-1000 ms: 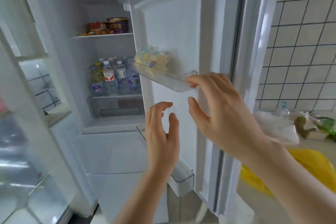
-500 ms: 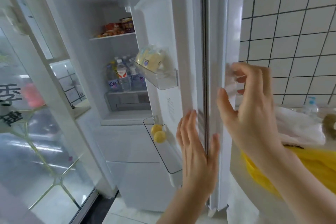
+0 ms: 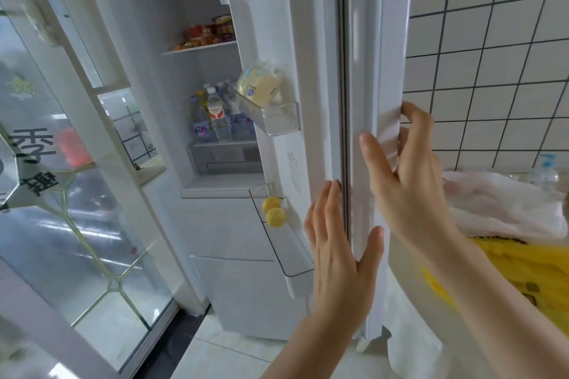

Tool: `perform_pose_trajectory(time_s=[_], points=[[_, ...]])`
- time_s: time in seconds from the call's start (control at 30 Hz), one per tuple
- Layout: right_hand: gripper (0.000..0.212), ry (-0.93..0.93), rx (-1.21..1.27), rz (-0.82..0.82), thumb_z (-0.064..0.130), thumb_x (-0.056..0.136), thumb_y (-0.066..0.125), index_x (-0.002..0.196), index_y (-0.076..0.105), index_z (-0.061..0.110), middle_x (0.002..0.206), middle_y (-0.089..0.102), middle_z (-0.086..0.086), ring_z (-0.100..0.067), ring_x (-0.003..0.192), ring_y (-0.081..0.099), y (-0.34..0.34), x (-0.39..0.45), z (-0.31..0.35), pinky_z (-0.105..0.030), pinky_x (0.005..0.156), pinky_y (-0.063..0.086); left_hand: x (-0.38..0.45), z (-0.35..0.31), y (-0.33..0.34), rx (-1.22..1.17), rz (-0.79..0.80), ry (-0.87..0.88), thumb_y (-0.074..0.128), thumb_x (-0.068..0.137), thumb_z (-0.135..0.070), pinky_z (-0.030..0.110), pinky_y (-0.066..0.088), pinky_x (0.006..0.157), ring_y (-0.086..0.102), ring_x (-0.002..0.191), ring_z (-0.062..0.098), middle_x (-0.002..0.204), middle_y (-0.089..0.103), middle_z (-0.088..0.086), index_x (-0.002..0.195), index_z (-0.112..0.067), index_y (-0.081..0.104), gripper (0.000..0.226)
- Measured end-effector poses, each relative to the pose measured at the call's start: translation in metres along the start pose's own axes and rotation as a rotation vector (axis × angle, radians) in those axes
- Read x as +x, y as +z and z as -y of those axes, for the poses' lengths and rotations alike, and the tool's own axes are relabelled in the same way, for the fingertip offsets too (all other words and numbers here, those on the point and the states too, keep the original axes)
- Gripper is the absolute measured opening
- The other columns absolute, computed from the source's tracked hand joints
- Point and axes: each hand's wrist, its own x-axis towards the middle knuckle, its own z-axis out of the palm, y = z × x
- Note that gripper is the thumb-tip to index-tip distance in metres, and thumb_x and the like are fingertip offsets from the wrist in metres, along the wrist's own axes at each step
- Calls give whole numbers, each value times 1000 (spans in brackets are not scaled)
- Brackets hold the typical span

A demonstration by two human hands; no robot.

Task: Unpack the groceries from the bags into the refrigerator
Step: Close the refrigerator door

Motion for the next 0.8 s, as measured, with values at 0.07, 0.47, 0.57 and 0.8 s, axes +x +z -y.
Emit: perform_pose_trajectory(time_s=[0.07, 0.47, 0.57, 0.8], points=[[39, -24, 30, 9, 26, 97, 49, 126, 36, 3, 75, 48, 17, 6, 64, 56, 5, -5, 6, -3, 57, 37, -5, 3, -5, -14, -22, -6, 47, 94, -45, 13, 10, 115, 13, 146, 10, 158, 17, -9, 153, -21, 15, 72], [41, -113, 110, 94, 27, 97, 53, 130, 35, 11, 121, 54, -5, -13, 103, 59, 75, -31, 46, -32, 74, 56, -21, 37, -76, -97, -260, -83, 48, 95, -44, 44, 30, 114, 26, 143, 13, 154, 25, -15, 150, -31, 16, 65], [44, -130, 97, 117, 33, 95, 54, 131, 35, 14, 123, 52, -5, -16, 107, 57, 102, -38, 61, -35, 77, 55, -21, 53, -101, -124, -288, -126, 50, 94, -42, 47, 29, 115, 25, 144, 10, 154, 24, -21, 151, -27, 18, 67], [55, -162, -3, 150, 37, 93, 58, 136, 34, 14, 124, 41, 1, -10, 109, 49, 173, -47, 96, -31, 85, 52, -12, 93, -171, -208, -300, -174, 48, 94, -41, 45, 30, 115, 24, 144, 5, 155, 27, -17, 150, -30, 18, 65]])
